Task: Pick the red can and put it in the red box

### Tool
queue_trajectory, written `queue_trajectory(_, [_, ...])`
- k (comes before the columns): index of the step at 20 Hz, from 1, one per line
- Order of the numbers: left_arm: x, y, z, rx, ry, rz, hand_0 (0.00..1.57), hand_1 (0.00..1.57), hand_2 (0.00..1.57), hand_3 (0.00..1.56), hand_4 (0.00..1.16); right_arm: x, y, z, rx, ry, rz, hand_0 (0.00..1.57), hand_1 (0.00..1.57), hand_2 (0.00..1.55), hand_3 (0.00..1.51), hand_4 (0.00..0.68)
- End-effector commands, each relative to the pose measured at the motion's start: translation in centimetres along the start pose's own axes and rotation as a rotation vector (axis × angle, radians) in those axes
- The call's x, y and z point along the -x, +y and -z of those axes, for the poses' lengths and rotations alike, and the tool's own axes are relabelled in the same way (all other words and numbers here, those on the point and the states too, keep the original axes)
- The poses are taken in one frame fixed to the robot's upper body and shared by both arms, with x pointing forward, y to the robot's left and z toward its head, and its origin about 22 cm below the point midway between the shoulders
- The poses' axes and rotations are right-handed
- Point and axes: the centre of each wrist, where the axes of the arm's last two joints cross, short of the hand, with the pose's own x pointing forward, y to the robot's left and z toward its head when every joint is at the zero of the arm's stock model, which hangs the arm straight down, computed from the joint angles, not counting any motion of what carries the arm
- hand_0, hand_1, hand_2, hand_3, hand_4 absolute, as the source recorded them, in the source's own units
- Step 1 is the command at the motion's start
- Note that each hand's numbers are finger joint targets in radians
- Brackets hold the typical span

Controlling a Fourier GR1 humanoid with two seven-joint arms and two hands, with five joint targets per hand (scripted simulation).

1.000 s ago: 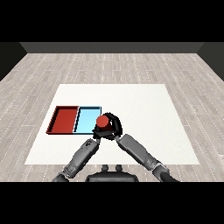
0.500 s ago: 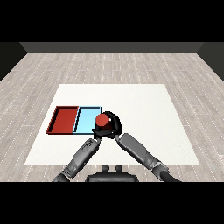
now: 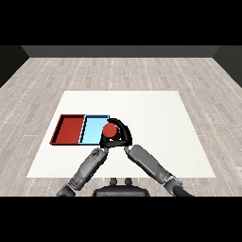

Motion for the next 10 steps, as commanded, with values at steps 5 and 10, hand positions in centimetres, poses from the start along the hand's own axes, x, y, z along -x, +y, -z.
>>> queue_trajectory(5, [-1.4,-0.3,0.0,-0.017,-0.039,0.005,1.57,1.57,1.56,1.48,1.13,-1.3,-2.2,0.0,0.007,0.014,-0.017,0.0,0.0,0.0,0.0,0.0])
queue_trajectory(10, [-0.1,0.5,0.8,-0.033,0.012,-0.021,1.57,1.57,1.57,1.51,1.15,-0.8,-1.7,0.6,0.04,-0.034,-0.006,0.0,0.0,0.0,0.0,0.0])
